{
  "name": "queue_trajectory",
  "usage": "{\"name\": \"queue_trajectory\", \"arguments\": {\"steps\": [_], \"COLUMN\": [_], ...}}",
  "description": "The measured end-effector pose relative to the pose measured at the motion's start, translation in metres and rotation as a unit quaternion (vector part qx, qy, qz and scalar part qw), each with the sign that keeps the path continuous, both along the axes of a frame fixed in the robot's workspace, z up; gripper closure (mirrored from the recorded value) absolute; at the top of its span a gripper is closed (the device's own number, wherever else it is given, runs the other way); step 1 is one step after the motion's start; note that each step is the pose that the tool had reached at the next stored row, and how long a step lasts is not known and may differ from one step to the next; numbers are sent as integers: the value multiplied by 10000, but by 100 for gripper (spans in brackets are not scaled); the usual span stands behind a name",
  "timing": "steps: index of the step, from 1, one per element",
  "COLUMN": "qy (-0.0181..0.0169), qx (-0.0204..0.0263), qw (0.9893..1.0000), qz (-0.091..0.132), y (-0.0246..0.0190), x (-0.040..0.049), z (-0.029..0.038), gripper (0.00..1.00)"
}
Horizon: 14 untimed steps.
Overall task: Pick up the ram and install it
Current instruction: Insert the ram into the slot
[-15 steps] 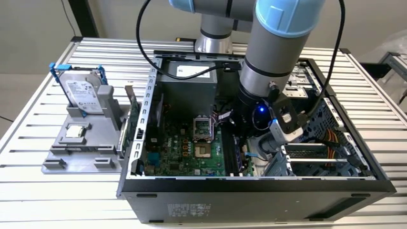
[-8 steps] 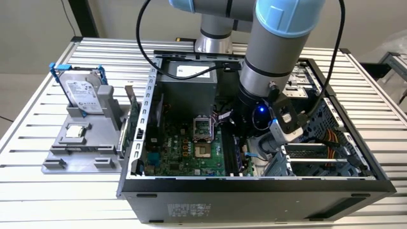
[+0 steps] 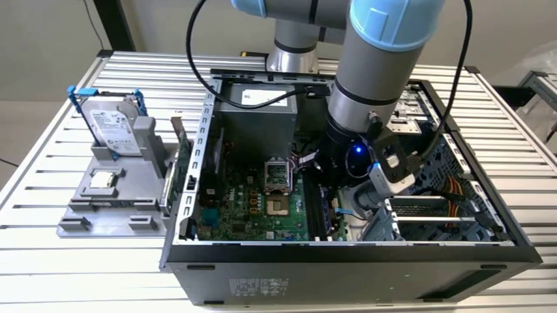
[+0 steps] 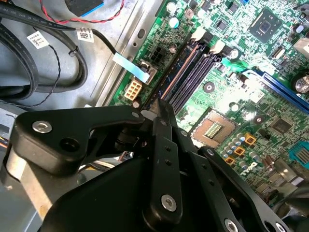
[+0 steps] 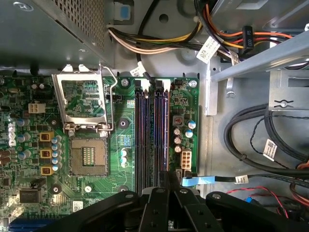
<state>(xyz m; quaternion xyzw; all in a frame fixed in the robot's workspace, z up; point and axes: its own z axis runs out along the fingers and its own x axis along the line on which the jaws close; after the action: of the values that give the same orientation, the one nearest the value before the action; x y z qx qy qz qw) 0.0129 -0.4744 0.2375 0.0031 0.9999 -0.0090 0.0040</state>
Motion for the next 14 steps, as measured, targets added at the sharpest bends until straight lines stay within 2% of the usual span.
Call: {"name": "queue_trajectory", "arguments": {"steps": [4,7,14], "qy": [0,0,0], "qx": [1,0,1], "qw": [9998,9992,9971], "qz": [209,390,766], "y": [0,0,1], "x": [0,0,0], "z": [-1,0,-1], "gripper": [100,100,100]}}
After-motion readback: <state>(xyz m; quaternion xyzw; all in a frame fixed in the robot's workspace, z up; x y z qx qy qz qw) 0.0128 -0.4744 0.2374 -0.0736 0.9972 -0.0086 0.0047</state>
